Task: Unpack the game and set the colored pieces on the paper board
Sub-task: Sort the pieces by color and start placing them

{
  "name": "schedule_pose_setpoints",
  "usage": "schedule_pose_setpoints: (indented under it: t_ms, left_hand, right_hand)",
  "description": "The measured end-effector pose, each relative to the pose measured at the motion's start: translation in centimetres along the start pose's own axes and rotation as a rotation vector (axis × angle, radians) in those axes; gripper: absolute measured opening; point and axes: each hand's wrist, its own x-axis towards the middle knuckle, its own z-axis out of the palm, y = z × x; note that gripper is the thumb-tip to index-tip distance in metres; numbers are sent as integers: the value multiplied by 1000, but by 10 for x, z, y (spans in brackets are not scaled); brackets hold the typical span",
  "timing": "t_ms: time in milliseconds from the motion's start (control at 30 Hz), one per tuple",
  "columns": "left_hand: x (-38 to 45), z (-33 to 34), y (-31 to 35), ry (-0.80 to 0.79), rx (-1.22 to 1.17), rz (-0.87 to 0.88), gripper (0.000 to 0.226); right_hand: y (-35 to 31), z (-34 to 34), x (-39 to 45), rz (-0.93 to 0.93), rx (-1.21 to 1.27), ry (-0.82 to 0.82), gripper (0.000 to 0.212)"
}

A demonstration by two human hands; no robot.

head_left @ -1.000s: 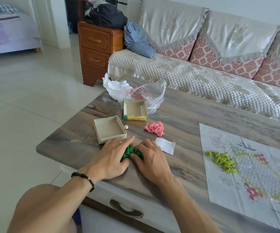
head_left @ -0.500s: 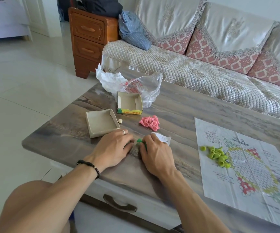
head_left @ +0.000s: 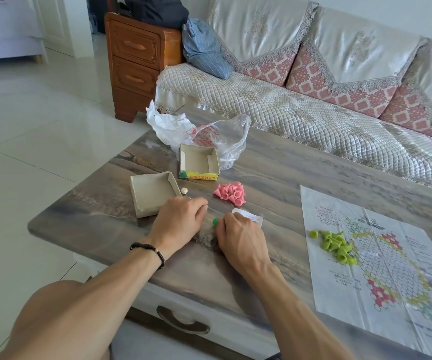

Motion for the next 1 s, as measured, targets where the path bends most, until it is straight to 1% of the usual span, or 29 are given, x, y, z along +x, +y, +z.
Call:
schedule_pose_setpoints:
  t_ms: [67, 133, 200, 267, 367, 467, 567, 667, 767, 867, 1000]
  left_hand:
    - [2, 5, 4, 45, -47, -40, 17]
    - [3, 9, 11, 50, -90, -55, 15]
    - [4, 12, 18, 72, -124, -68, 9]
    - [5, 15, 26, 100, -156, -100, 4]
    - [9, 20, 43, 111, -209, -132, 7]
    - [14, 30, 69, 61, -246, -122, 8]
    - [21, 46, 101, 9, -310, -101, 9]
    - [26, 66, 140, -47, -367, -67, 10]
    - [31, 94, 184, -79, -402, -13, 9]
    - [33, 124, 231, -134, -445, 43, 10]
    - [32, 168, 295, -241, -527, 112, 18]
  right_hand:
    - [1, -2, -1, 41, 9, -2, 36]
    - [4, -5, -1, 73, 26, -3, 39]
    - [9, -10, -2, 106, 97, 34, 44]
    - [18, -17, -2, 179, 192, 99, 46]
    - [34, -31, -2, 336, 308, 137, 44]
    - [55, -50, -5, 423, 334, 185, 45]
    - [81, -69, -15, 448, 354, 232, 49]
    - [114, -89, -33, 491, 356, 258, 47]
    - [158, -108, -58, 570, 346, 285, 46]
    - [207, -130, -92, 664, 278, 332, 45]
    - [269, -148, -140, 759, 199, 357, 44]
